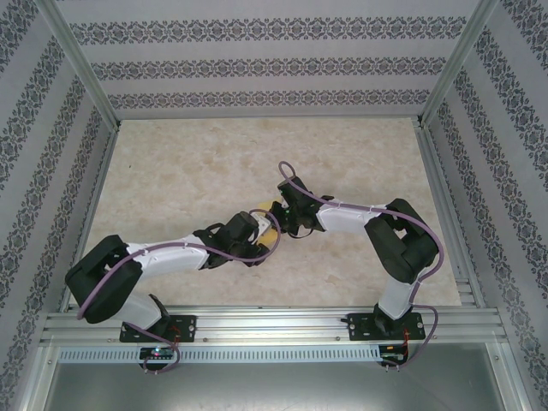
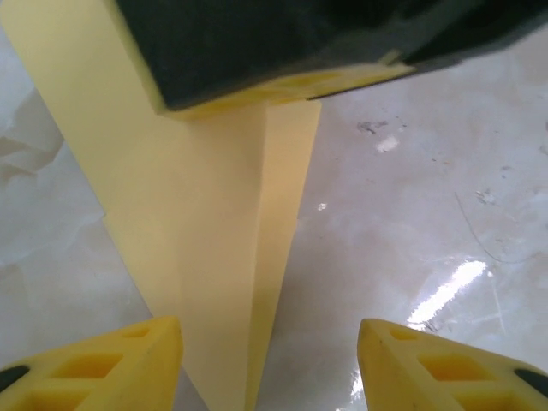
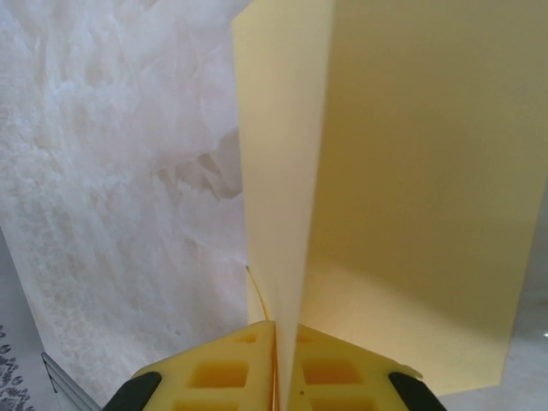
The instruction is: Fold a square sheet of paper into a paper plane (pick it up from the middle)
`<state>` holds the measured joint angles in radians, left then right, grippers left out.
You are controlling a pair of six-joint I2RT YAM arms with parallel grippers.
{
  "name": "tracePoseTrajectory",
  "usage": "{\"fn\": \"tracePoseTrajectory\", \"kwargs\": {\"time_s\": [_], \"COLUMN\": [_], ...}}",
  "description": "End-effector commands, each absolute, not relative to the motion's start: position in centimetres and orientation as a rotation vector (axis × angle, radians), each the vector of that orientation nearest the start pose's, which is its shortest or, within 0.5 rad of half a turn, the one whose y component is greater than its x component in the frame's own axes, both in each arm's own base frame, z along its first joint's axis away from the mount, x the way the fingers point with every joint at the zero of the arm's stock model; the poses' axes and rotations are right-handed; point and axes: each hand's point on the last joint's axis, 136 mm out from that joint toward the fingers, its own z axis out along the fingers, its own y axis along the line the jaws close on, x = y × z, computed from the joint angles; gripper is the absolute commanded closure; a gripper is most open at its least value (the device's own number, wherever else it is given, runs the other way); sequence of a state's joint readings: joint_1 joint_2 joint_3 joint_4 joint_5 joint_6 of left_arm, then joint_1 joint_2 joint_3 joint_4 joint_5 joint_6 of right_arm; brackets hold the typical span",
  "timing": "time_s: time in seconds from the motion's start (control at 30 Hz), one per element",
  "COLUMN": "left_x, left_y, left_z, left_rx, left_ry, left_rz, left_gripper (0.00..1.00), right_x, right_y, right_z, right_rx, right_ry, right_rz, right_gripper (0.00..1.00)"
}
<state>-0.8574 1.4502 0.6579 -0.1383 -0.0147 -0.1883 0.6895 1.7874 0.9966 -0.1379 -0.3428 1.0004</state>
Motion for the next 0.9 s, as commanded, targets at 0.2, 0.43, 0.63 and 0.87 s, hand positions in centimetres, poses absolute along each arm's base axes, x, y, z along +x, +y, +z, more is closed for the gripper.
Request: {"fn": "tracePoseTrajectory", "kwargs": {"time_s": [0.2, 0.43, 0.63, 0.87], "left_x": [21.0, 22.6, 23.8, 24.4], "left_y": [-25.2, -25.6, -25.2, -25.5], "left_z": [6.0, 6.3, 5.3, 5.6], "left_rx": [0.85, 0.865, 0.858, 0.868], "left_ry": [2.22, 2.189, 2.221, 2.199], "left_rz": [-0.501, -0.413, -0.327, -0.322], "left_gripper": [0.41, 0.43, 0.49, 0.68], "right_x": [31.4, 31.2, 31.0, 30.8], "right_y": [34.0, 34.1, 34.1, 33.9], "right_z": [8.2, 7.6, 7.2, 7.0], "right_rx": [0.251, 0.246, 0.239, 0.234], "right_ry": [2.672, 2.689, 2.709, 2.72], "right_rz": [1.138, 1.147, 1.144, 1.128], "right_gripper": [0.91, 0.91, 0.91, 0.9]}}
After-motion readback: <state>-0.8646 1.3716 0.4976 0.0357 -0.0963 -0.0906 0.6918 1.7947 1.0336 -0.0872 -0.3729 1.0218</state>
